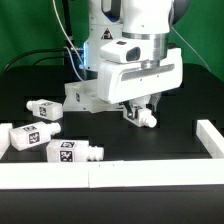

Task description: Assemble one leg

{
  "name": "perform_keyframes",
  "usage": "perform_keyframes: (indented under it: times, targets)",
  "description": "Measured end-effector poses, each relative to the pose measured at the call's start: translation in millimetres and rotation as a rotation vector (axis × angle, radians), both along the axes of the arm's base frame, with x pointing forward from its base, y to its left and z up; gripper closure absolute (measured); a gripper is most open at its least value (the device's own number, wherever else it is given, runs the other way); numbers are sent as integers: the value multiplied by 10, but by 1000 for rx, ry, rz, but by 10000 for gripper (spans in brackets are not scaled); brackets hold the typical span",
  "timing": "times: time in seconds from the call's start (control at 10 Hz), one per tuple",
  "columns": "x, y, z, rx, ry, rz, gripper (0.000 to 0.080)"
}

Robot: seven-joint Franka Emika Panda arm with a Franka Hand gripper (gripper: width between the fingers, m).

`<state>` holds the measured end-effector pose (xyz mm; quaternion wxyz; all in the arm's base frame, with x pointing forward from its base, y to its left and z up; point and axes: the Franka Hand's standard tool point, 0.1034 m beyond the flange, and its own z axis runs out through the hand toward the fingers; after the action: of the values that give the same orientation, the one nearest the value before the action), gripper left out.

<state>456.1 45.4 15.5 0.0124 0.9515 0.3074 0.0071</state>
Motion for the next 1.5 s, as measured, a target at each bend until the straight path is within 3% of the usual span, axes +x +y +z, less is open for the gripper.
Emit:
perform_keyframes:
  times: [0.1,0.2,0.3,0.5,0.7,0.8,1.4,1.5]
  targets:
    - [0,0,0,0,0,0,517]
    - [-4,16,0,0,0,2,517]
    - [-66,158,3,4,7,-71,517]
    - [-175,638,62,13,9,-128,517]
    - [-286,937,22,19,16,-160,517]
    - [-314,1011,-3,29,7,-156,515]
    - [-305,1025,1,32,2,-152,515]
    - [-308,999,29,26,8,-137,353]
